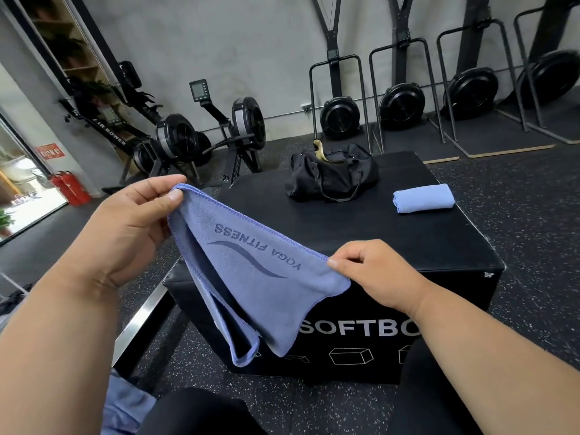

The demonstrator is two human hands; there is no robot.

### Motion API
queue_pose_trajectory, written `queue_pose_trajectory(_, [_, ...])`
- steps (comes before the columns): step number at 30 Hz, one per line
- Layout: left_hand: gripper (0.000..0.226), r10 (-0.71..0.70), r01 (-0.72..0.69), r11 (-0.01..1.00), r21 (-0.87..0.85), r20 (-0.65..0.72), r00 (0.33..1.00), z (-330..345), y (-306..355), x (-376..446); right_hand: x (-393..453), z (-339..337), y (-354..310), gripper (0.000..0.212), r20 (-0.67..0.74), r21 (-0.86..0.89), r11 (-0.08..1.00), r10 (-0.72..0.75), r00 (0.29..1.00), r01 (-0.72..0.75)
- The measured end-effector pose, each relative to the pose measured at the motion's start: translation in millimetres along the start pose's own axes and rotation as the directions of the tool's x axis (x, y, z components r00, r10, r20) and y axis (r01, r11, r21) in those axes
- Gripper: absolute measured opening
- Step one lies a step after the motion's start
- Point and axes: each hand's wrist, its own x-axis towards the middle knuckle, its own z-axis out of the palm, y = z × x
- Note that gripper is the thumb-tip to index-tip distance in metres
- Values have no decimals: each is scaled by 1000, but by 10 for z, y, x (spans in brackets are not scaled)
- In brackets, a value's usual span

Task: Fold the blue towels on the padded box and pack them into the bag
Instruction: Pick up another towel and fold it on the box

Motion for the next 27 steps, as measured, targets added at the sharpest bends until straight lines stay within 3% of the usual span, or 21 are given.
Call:
queue_pose_trajectory(10, [27,-19,20,999,40,-10,1000,-96,-165,54,-33,-179,-51,13,-94,-94,993,-73,993,64])
queue_pose_trajectory(15, [22,-40,46,991,125,-46,998,-219,-352,88,-55,-270,-172,15,-142,-269,944,-235,962,191])
queue_pose_trajectory(18, [18,-67,78,972,221,-56,996,-290,-487,104,-20,-327,-235,21,-117,-391,889,-305,945,239])
queue_pose_trajectory(21, [18,-74,89,967,241,-68,995,-273,-590,101,-3,-369,-248,47,-65,-444,863,-299,952,241])
queue_pose_trajectory(24, [18,-102,110,973,204,-50,994,-220,-666,68,-13,-384,-211,41,-1,-546,810,-254,967,213])
queue_pose_trajectory(27, [18,-130,134,979,151,-33,991,-182,-701,28,-49,-382,-193,31,-28,-365,913,-206,978,182])
